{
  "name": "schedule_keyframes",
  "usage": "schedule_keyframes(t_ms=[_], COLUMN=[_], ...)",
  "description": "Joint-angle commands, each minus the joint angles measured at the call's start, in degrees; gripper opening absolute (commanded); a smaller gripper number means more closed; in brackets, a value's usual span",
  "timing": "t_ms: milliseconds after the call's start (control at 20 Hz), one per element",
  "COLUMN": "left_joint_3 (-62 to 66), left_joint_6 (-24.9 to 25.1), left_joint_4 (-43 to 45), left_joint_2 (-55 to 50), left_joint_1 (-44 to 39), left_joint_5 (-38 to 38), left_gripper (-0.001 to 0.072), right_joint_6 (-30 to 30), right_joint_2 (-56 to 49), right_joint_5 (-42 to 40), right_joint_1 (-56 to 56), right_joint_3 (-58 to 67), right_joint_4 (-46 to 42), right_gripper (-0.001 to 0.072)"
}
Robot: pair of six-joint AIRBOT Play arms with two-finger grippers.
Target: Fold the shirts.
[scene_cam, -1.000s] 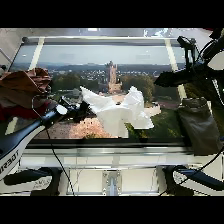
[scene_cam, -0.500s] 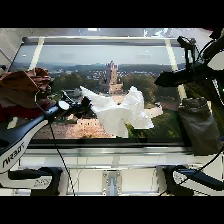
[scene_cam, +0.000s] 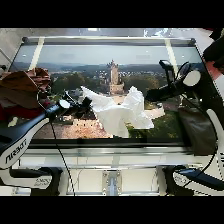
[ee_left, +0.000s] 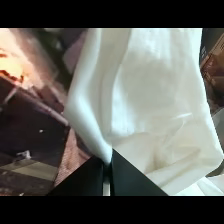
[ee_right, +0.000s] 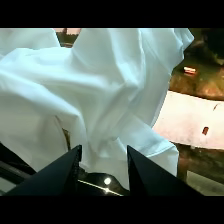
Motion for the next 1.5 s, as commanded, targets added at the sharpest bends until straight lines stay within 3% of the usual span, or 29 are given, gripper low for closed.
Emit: schedule_keyframes(t_ms=[0,400,500,550,650,700,800,850,1000,1200,1450], left_joint_3=[0.1,0.1,0.1,0.1,0.1,0.4,1.0,1.2,1.3,5.4,20.9], left_joint_6=[0.3,0.3,0.3,0.3,3.0,8.0,18.2,20.4,21.0,26.6,28.3], left_joint_4=[0.0,0.0,0.0,0.0,0.0,0.0,0.1,0.0,0.0,0.0,7.7], left_joint_2=[0.0,0.0,0.0,0.0,0.8,2.5,8.8,13.7,30.6,51.2,59.9], left_joint_1=[0.1,0.1,0.1,0.1,0.5,1.3,5.0,8.3,20.7,33.4,37.6], left_joint_5=[-0.2,-0.2,-0.1,-0.1,-0.2,-0.2,-1.7,-3.5,-10.4,-20.9,-23.9], left_gripper=[0.0014,0.0013,0.0013,0.0013,0.0013,0.0013,0.0012,0.0013,0.0012,0.0012,0.0011], right_joint_6=[-0.3,-1.0,-4.2,-6.2,-10.1,-10.1,-10.0,-9.9,-7.8,-5.2,-3.8], right_joint_2=[-2.1,-13.6,-15.8,-16.7,-17.2,-16.8,-14.0,-11.3,-0.3,15.3,24.6], right_joint_5=[-9.9,-14.1,-14.1,-14.1,-14.1,-12.6,-7.5,-3.8,6.4,9.5,9.5], right_joint_1=[1.4,1.5,1.5,1.5,1.4,1.4,1.4,1.4,1.4,1.4,1.4], right_joint_3=[-6.4,-6.4,-6.4,-6.4,-6.2,-5.1,-1.1,1.7,10.7,22.6,35.3], right_joint_4=[-0.4,5.3,9.4,11.9,15.5,15.4,11.8,8.8,-0.4,0.5,0.1], right_gripper=[0.0344,0.0344,0.0340,0.0313,0.0020,0.0016,0.0016,0.0016,0.0016,0.0015,0.0015])
